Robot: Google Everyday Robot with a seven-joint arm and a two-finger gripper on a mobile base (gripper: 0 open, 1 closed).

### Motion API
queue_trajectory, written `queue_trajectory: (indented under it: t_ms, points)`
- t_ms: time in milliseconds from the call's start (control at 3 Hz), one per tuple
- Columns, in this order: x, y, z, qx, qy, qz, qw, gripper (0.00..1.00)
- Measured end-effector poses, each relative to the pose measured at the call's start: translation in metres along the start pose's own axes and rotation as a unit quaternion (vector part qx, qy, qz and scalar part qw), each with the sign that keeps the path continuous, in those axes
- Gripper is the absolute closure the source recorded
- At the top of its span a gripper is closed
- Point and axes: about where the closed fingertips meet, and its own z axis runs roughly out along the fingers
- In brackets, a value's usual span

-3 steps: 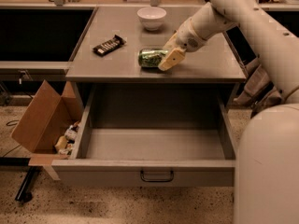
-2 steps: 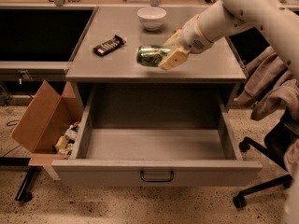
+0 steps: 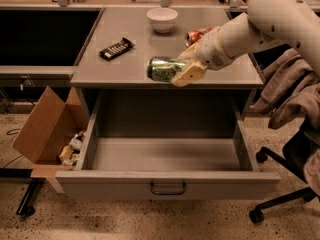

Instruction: Place green can into top drawer

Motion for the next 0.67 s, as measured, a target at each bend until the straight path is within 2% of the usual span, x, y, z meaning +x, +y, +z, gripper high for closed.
queue_trajectory:
  t_ms: [333,667]
  points:
    - [0.013,0.026,0.003,-0.006,0.011,-0.008,0.9999,1.0]
    - [0.041,0.067,0.009,-0.02,0.042,-0.009,0.9989,1.0]
